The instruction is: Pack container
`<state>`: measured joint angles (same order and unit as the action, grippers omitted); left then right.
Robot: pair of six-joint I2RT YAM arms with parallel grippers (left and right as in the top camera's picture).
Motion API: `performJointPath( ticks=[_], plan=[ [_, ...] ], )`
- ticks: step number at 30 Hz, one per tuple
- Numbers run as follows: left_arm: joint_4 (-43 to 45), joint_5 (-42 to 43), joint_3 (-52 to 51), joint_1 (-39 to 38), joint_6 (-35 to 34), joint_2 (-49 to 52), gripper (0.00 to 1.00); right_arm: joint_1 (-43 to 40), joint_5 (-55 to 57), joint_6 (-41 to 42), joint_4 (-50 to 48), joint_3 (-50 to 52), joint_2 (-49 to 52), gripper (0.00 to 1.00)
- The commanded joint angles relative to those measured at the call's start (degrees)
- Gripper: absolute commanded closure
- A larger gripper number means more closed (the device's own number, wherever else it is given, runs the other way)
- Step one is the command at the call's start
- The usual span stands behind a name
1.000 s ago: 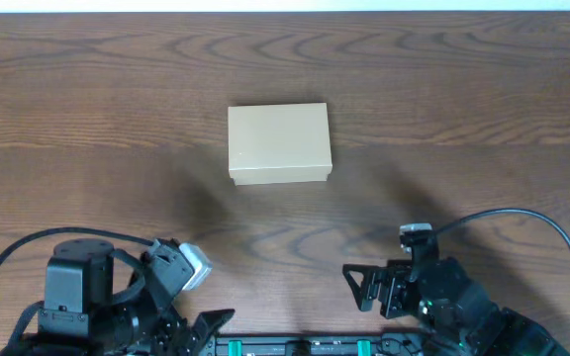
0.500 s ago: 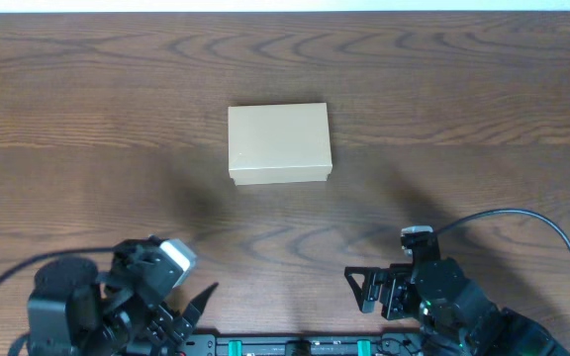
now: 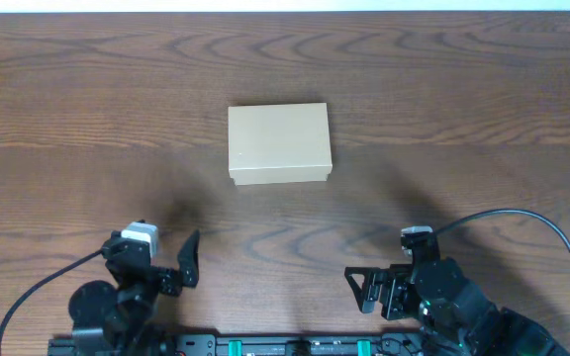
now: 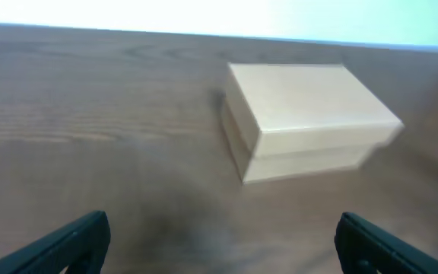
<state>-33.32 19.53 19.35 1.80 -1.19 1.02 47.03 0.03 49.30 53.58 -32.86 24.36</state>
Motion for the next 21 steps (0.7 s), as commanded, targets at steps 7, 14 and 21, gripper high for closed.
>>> performJointPath(
  ticks=[7,14,21],
  plan=[
    [14.8,-8.41,-13.62,0.44,-11.39,-0.81,0.05,0.46,1.05,0.83,0.11,0.15,0.02,0.01],
    [16.41,-10.73,-14.12,0.44,-11.63,-0.74,0.05,0.46,1.05,0.83,0.11,0.15,0.02,0.01],
    [16.44,-10.75,-14.12,0.44,-11.65,-0.76,0.05,0.46,1.05,0.83,0.11,0.15,0.02,0.01]
  ],
)
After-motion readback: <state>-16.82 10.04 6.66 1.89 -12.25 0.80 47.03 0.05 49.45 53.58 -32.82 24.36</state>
